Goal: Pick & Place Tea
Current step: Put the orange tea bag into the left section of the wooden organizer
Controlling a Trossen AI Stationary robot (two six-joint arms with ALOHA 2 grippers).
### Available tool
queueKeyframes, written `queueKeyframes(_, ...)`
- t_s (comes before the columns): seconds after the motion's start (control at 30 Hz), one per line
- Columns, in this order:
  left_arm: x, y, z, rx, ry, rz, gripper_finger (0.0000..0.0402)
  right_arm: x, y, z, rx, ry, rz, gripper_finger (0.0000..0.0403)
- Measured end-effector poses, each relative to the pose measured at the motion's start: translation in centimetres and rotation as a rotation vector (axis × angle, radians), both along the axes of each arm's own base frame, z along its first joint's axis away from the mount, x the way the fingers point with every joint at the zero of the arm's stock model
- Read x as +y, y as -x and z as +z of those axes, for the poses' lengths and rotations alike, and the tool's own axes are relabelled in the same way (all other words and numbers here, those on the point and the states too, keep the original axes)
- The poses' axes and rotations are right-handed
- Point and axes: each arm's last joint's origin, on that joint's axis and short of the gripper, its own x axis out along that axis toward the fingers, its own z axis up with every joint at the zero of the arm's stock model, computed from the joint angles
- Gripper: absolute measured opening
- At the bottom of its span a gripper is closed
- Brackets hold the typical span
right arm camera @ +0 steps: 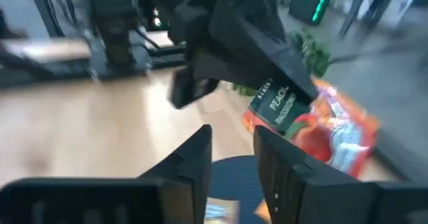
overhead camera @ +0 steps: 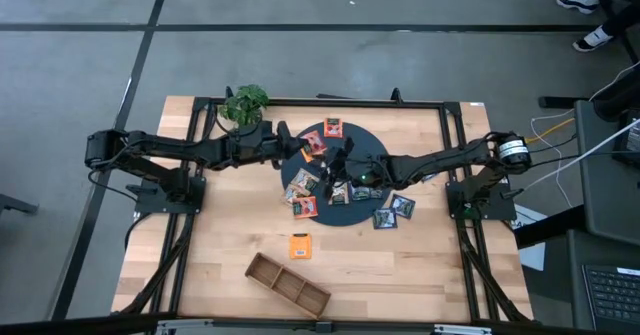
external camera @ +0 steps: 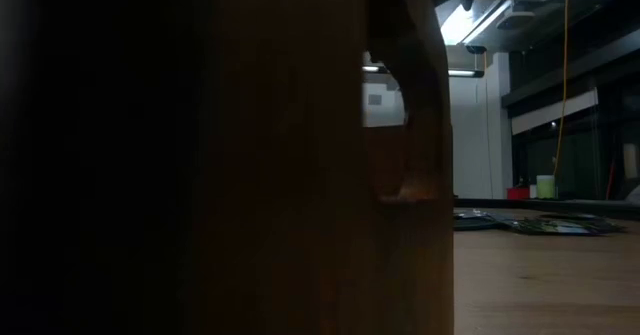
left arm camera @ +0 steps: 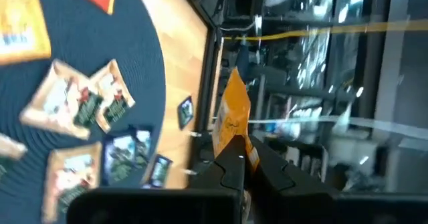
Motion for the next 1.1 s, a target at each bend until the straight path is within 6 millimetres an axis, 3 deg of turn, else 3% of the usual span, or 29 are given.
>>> queueKeyframes(0.27,-0.6,-0.2,0.2,0.087,-0.342,-0.283,0.0002,1.1,0.3,0.8,-0.099,-0.599,0.174,0.0135)
queueKeyframes(0.47,-1.3,-0.2,-0.3,0.094,-0.408,-0.561,0.0002,1.9,1.6,2.0,-0.023,-0.879,0.31,0.0135)
queueKeyframes(0.77,-3.2,0.1,-1.2,0.168,-0.422,-0.907,0.0002,3.8,5.9,5.5,0.082,-0.953,0.348,0.0135)
queueKeyframes(0.9,-4.6,0.0,0.0,0.263,-0.53,-1.1,0.0002,4.2,7.3,5.9,0.142,-0.983,0.32,0.0135)
queueKeyframes(1.1,-7.0,0.4,2.8,0.346,-0.78,-1.362,0.0002,4.7,7.9,5.6,0.205,-0.989,0.308,0.0135)
